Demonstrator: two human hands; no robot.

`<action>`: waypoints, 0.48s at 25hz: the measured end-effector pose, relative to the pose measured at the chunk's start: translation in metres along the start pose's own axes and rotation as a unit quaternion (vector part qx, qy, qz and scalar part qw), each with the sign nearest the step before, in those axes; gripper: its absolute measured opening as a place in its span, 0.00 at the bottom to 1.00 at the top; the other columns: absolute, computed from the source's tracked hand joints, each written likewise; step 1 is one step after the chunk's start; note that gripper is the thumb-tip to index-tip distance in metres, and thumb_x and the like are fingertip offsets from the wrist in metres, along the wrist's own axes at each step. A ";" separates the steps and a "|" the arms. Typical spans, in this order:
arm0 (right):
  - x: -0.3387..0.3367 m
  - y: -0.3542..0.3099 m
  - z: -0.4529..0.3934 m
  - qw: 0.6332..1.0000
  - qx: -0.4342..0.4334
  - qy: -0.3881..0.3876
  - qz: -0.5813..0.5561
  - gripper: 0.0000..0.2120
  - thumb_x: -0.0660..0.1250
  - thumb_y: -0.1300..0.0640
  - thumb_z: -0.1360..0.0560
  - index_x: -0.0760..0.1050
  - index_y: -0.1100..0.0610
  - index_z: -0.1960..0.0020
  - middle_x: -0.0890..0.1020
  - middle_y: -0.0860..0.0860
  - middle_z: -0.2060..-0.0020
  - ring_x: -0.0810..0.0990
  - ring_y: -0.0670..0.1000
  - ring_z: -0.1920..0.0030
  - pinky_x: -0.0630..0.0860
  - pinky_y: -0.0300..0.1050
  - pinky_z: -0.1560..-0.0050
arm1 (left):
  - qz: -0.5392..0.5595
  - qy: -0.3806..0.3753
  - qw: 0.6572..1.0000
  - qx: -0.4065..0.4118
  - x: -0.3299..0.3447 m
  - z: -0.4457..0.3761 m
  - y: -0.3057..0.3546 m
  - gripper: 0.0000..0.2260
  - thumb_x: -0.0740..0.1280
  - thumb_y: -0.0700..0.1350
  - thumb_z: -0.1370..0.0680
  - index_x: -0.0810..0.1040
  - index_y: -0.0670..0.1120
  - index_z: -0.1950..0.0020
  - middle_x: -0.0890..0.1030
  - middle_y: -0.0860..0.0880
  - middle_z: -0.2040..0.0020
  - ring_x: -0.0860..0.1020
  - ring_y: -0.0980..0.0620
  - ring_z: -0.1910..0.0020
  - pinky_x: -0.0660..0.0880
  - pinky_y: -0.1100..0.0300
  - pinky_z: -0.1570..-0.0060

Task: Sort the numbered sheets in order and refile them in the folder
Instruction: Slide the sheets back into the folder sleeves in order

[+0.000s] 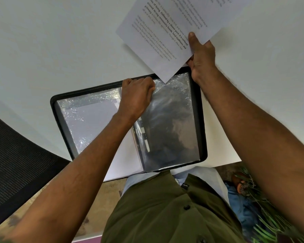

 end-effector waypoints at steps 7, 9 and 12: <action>0.000 0.006 0.005 0.990 -0.032 -0.088 0.101 0.13 0.73 0.61 0.22 0.79 0.59 0.38 0.87 0.54 0.46 0.86 0.55 0.45 0.83 0.55 0.42 | 0.019 0.017 1.000 0.002 0.002 -0.003 -0.002 0.09 0.61 0.49 0.15 0.79 0.48 0.49 0.82 0.51 0.57 0.79 0.51 0.58 0.72 0.49 0.39; -0.002 0.004 0.005 0.986 -0.044 -0.102 0.124 0.13 0.73 0.61 0.22 0.80 0.59 0.38 0.87 0.54 0.46 0.86 0.54 0.45 0.83 0.53 0.43 | 0.020 0.018 1.000 0.005 0.002 -0.003 -0.001 0.09 0.61 0.49 0.15 0.79 0.48 0.49 0.81 0.51 0.57 0.78 0.51 0.58 0.74 0.48 0.41; -0.004 -0.001 0.005 0.977 -0.062 -0.128 0.160 0.13 0.73 0.61 0.22 0.80 0.60 0.38 0.87 0.52 0.46 0.86 0.53 0.45 0.82 0.47 0.45 | -0.017 0.025 1.000 0.004 0.001 0.000 0.001 0.09 0.60 0.49 0.15 0.79 0.48 0.48 0.80 0.50 0.54 0.77 0.50 0.53 0.66 0.50 0.42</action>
Point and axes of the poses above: each hand's wrist, its own z-axis away from the middle knuckle, its own x-axis out of the palm, y = z × x, the point moved 3 cm from there along -z, towards the middle knuckle
